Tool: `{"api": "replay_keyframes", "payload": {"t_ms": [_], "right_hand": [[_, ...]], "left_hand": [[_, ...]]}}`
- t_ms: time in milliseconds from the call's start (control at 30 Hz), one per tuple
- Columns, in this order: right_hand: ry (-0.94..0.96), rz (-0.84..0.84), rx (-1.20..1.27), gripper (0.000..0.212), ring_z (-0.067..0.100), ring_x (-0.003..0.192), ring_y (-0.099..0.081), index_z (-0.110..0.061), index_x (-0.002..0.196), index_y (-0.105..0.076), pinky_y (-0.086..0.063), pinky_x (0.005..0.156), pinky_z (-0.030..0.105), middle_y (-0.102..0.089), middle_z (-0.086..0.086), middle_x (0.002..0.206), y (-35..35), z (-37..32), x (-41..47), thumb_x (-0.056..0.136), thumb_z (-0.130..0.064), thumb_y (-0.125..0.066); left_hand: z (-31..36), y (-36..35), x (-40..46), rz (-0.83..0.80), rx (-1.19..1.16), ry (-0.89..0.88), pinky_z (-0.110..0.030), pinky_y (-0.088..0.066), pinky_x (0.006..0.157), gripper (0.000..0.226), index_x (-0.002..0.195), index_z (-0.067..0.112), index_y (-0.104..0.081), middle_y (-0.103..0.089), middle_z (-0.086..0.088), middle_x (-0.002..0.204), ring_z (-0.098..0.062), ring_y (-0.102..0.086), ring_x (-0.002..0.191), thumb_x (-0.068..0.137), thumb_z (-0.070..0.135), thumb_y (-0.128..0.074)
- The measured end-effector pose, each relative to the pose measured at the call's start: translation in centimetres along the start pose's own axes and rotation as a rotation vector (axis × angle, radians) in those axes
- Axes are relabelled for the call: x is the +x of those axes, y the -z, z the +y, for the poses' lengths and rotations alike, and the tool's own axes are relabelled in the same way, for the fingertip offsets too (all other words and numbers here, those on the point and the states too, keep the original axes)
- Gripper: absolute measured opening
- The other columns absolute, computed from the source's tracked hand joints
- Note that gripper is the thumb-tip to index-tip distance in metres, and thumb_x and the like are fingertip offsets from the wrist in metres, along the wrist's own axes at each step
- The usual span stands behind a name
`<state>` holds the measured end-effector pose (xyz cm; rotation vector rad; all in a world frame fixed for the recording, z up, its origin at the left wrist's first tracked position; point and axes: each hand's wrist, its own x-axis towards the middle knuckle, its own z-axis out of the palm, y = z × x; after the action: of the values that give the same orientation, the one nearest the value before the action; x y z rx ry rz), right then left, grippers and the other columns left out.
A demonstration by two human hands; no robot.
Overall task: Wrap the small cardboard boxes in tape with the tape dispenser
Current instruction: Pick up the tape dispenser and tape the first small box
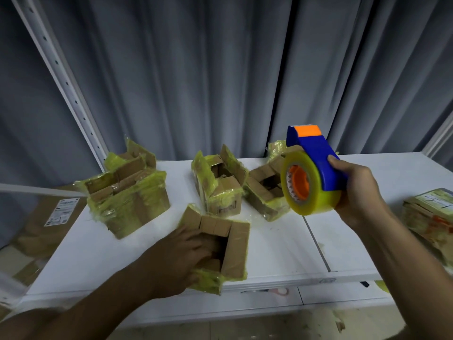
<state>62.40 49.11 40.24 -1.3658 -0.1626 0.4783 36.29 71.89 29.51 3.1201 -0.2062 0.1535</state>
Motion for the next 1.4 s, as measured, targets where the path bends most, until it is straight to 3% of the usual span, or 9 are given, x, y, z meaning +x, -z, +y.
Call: {"api": "replay_keyframes", "payload": {"t_ms": [100, 267, 500, 633, 833, 967, 1100, 1233, 1400], "right_hand": [[0.002, -0.023, -0.007, 0.024, 0.027, 0.095, -0.071, -0.018, 0.115, -0.066, -0.057, 0.079, 0.04, -0.077, 0.003, 0.1, 0.7, -0.2, -0.9, 0.093, -0.028, -0.063], [-0.021, -0.085, -0.002, 0.021, 0.025, 0.088, -0.073, -0.019, 0.11, -0.068, -0.056, 0.074, 0.038, -0.079, 0.002, 0.093, 1.2, 0.4, -2.3, 0.093, -0.028, -0.062], [-0.05, -0.114, -0.022, 0.033, 0.031, 0.1, -0.072, -0.016, 0.121, -0.067, -0.057, 0.08, 0.042, -0.077, 0.008, 0.108, 0.3, 1.6, -3.3, 0.091, -0.03, -0.064], [-0.06, -0.109, -0.028, 0.038, 0.034, 0.106, -0.071, -0.016, 0.124, -0.065, -0.057, 0.089, 0.047, -0.077, 0.009, 0.111, 0.1, 2.1, -3.6, 0.09, -0.031, -0.065], [-0.073, -0.145, 0.007, 0.033, 0.031, 0.101, -0.071, -0.016, 0.122, -0.066, -0.057, 0.082, 0.043, -0.077, 0.009, 0.11, -0.9, 2.6, -4.3, 0.092, -0.029, -0.063], [-0.074, -0.165, 0.017, 0.03, 0.027, 0.094, -0.073, -0.017, 0.12, -0.066, -0.057, 0.074, 0.038, -0.078, 0.006, 0.103, -1.6, 3.3, -4.6, 0.093, -0.029, -0.063], [-0.088, -0.165, 0.026, 0.029, 0.028, 0.097, -0.073, -0.017, 0.12, -0.067, -0.058, 0.081, 0.041, -0.078, 0.007, 0.107, -2.0, 4.1, -4.8, 0.093, -0.028, -0.062], [-0.091, -0.18, 0.007, 0.024, 0.028, 0.1, -0.073, -0.018, 0.115, -0.068, -0.058, 0.085, 0.042, -0.079, 0.006, 0.104, -2.0, 4.4, -4.9, 0.093, -0.028, -0.062], [-0.081, -0.208, 0.034, 0.028, 0.027, 0.1, -0.073, -0.018, 0.119, -0.066, -0.058, 0.082, 0.04, -0.078, 0.005, 0.107, -1.9, 4.4, -4.9, 0.094, -0.029, -0.061]], "left_hand": [[0.9, -0.4, -0.4, 0.128, 0.036, 0.038, -0.049, -0.042, 0.105, 0.048, 0.115, 0.036, -0.052, -0.065, 0.009, 0.114, -0.019, -0.051, 0.118, 0.071, 0.047, -0.067], [3.2, -0.7, -1.5, 0.198, 0.0, 0.579, -0.066, -0.032, 0.106, 0.122, 0.151, 0.021, -0.03, -0.019, -0.014, 0.156, -0.048, -0.024, 0.14, 0.055, 0.09, -0.058], [5.6, -1.1, 0.1, 0.396, -0.494, 0.716, -0.019, -0.022, 0.109, 0.124, 0.155, 0.028, -0.001, -0.027, 0.002, 0.156, -0.014, -0.026, 0.141, 0.066, 0.038, -0.088], [6.1, -0.8, 1.4, 0.347, -0.496, 0.699, -0.02, -0.023, 0.11, 0.118, 0.155, 0.024, 0.003, -0.019, 0.001, 0.159, -0.016, -0.026, 0.143, 0.075, 0.029, -0.083], [5.9, -1.2, 2.4, 0.188, -0.345, 0.596, -0.028, -0.048, 0.094, 0.091, 0.154, 0.035, 0.003, -0.053, 0.003, 0.133, -0.014, -0.052, 0.112, 0.089, 0.028, -0.06], [6.3, -1.9, 2.8, 0.207, -0.334, 0.569, -0.027, -0.042, 0.104, 0.076, 0.156, 0.028, -0.007, -0.045, 0.003, 0.146, -0.015, -0.044, 0.128, 0.091, 0.043, -0.044], [7.6, -2.2, 3.5, 0.196, -0.22, 0.549, -0.029, -0.025, 0.117, 0.105, 0.153, 0.024, -0.017, -0.028, 0.006, 0.158, -0.015, -0.028, 0.142, 0.073, 0.091, -0.031], [7.7, -2.7, 4.2, 0.278, -0.151, 0.558, -0.031, -0.034, 0.111, 0.098, 0.146, 0.024, -0.031, -0.045, 0.001, 0.147, -0.018, -0.041, 0.133, 0.071, 0.086, -0.043], [7.5, -2.4, 4.2, 0.168, -0.239, 0.566, -0.034, -0.032, 0.115, 0.114, 0.149, 0.028, -0.016, -0.034, 0.007, 0.153, -0.017, -0.033, 0.139, 0.061, 0.091, -0.051]]}}
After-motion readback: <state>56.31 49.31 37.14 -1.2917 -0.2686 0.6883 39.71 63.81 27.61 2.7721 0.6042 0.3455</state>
